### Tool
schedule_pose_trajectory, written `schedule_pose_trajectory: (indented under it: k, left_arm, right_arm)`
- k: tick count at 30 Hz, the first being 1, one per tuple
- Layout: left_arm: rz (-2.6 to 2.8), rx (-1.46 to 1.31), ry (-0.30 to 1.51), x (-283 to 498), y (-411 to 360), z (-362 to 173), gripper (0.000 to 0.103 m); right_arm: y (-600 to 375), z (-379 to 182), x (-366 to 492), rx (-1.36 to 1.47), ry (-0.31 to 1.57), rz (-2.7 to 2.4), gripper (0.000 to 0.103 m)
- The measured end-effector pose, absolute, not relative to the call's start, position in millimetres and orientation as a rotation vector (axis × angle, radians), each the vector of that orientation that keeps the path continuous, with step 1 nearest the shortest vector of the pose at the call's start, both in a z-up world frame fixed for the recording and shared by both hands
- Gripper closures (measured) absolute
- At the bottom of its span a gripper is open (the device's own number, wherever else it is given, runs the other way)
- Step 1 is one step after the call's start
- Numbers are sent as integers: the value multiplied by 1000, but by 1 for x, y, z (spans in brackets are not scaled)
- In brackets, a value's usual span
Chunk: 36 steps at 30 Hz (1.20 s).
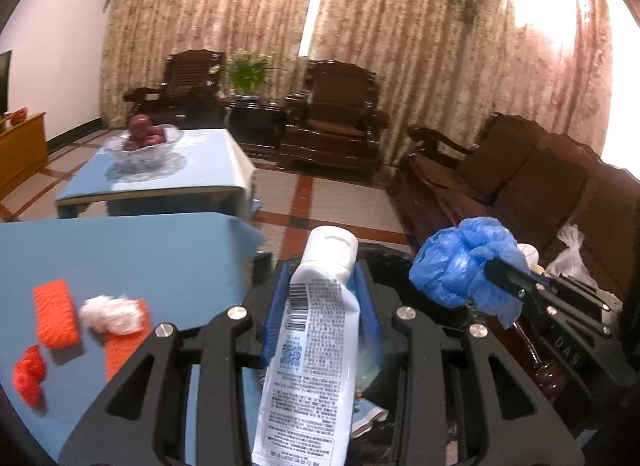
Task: Collect trash
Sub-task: 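Carry tube and blue bag over the bin while opening both tools to drop them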
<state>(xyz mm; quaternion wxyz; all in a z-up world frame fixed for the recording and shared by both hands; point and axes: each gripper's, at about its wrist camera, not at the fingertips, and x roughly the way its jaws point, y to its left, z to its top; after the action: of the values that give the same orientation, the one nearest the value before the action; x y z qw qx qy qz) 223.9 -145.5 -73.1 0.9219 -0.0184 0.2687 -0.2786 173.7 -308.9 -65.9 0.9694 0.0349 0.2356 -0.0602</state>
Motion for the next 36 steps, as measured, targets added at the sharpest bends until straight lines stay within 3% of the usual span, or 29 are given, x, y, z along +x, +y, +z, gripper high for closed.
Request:
schedule_pose_trajectory:
  k: [18, 19, 22, 24, 26, 29, 31, 36]
  left_arm:
    - [-712, -47, 672, 277, -240, -128, 69]
    - [-715, -54, 674, 278, -240, -129, 62]
    - [-730, -66, 657, 277, -234, -127, 40]
    - [-727, -66, 645, 275, -229, -125, 37]
    - [-713, -73, 640, 275, -223, -122, 35]
    - [-676, -89, 617, 273, -204, -113, 27]
    - [-642, -85, 591, 269, -186, -107, 21]
    - [-531, -88, 549, 259, -129, -95, 16]
  right_arm:
    - [-380, -126, 202, 104, 571, -219, 96]
    - [-381, -131, 203, 104, 579, -224, 93]
    - [-383, -136, 202, 110, 592, -233, 69]
    - [-382, -138, 199, 110, 593, -244, 58]
    - [-379, -138, 195, 105, 588, -253, 31]
    - [-369, -132, 183, 86, 552, -295, 8]
    - [-362, -127, 179, 78, 536, -294, 6]
    - [-331, -113, 175, 80, 513, -242, 6]
